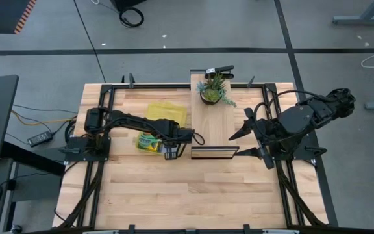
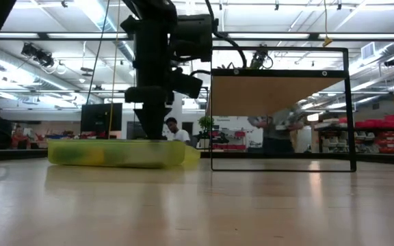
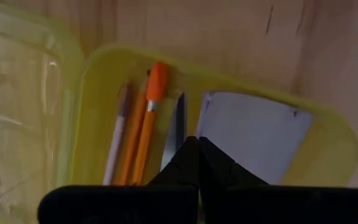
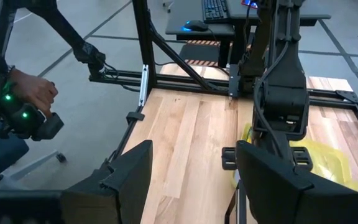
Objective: Pack school essentials
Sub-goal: Put the notepad into the supply box
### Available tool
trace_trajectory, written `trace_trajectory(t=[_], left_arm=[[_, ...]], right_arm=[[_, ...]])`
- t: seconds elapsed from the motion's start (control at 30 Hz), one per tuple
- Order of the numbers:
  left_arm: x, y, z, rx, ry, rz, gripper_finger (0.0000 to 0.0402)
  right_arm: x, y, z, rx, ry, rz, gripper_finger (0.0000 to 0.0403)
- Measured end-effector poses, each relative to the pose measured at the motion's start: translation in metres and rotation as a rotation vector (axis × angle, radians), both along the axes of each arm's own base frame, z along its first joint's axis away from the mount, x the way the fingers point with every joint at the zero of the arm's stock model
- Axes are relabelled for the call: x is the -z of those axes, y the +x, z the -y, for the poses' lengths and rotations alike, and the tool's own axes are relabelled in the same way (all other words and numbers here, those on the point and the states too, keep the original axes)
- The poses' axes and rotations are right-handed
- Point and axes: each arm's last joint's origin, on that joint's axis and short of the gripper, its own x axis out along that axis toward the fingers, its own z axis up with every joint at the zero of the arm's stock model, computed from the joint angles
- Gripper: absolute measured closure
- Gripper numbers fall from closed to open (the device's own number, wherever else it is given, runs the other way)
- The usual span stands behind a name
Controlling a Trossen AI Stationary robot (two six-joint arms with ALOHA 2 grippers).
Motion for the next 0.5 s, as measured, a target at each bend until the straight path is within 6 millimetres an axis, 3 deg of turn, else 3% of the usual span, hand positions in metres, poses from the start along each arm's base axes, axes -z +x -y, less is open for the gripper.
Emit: trace_trajectory(t=[0.33, 0.5], left_arm=[[0.0043, 0.0003, -0.0001, 0.021, 0.008, -0.018, 0.0398], [0.0043, 0.0007, 0.0015, 0.043, 0.015, -0.018, 0.036]], right_arm=[[0.0, 0.0, 0.0, 0.002, 0.005, -0.002, 0.0166], [0.0001, 0.0, 0.0, 0.003, 0.005, -0.002, 0.0166]])
